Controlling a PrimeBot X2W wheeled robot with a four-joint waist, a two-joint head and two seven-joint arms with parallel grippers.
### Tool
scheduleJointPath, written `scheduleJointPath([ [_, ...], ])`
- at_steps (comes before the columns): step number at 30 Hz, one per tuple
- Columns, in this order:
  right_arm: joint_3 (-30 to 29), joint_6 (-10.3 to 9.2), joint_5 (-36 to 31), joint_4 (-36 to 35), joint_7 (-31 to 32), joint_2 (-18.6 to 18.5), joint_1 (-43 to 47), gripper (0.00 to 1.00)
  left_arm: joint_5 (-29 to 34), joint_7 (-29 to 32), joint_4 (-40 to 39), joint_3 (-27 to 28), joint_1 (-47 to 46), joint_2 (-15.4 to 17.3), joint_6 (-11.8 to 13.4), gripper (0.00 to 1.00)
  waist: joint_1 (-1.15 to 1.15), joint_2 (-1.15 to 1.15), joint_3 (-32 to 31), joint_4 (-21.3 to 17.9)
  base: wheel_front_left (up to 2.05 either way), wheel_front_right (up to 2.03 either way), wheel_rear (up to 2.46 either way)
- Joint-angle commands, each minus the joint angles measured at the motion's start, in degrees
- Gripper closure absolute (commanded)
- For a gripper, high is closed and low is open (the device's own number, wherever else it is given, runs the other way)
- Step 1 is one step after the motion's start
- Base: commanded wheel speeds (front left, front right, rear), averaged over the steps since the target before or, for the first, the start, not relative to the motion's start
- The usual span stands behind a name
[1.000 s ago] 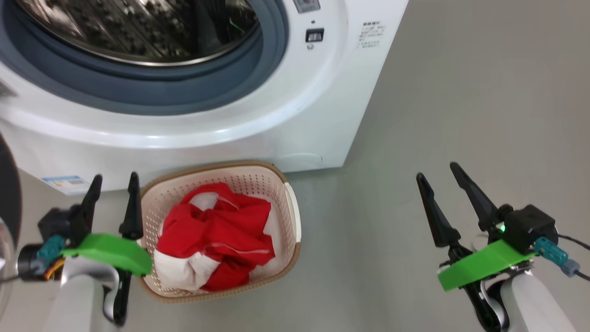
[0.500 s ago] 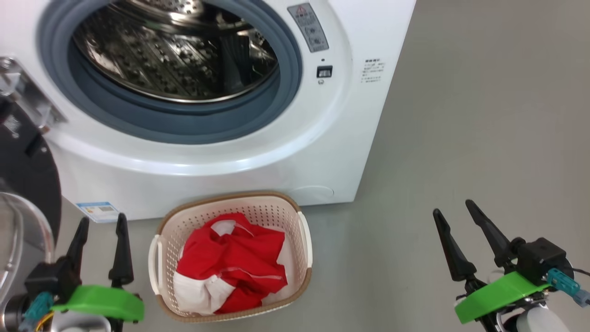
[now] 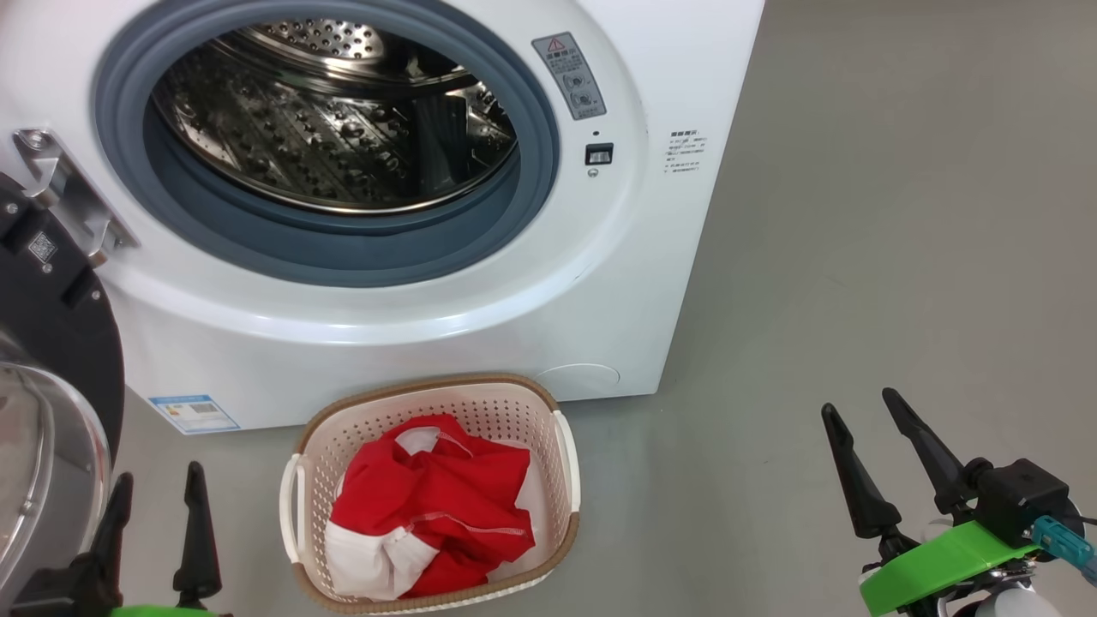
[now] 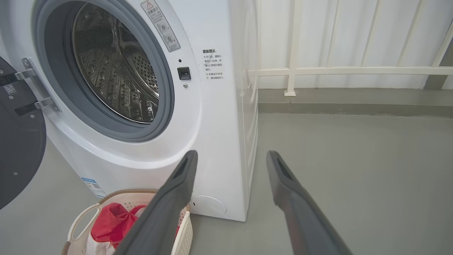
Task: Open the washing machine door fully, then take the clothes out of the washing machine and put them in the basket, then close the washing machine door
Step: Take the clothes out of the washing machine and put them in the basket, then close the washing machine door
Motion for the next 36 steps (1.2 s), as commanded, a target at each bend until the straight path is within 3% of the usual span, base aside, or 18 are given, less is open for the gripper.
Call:
scheduleJointPath([
  [1, 0.99, 0.09, 0.84, -1.54, -0.27, -0.80, 0.50, 0.00, -0.46, -0.53, -2.18, 2.32, 0.00, 0.86, -0.13, 0.00, 0.00, 0.00, 0.03, -0.06, 0.00, 0.00, 0.00],
  [25, 0.77, 0.09, 0.53, -1.63, -0.27, -0.74, -0.03, 0.00, -2.38, -0.54, -4.41, 1.48, 1.22, 0.38, -0.18, 0.00, 0.00, 0.00, 0.50, -0.12, -0.03, 0.03, 0.00],
  [36, 0.68, 0.09, 0.35, -1.68, -0.27, -0.76, -0.19, 0.00, -2.77, -0.54, -4.84, 0.96, 1.42, 0.61, -0.18, 0.00, 0.00, 0.00, 0.66, 0.21, -1.14, 1.14, 0.00],
])
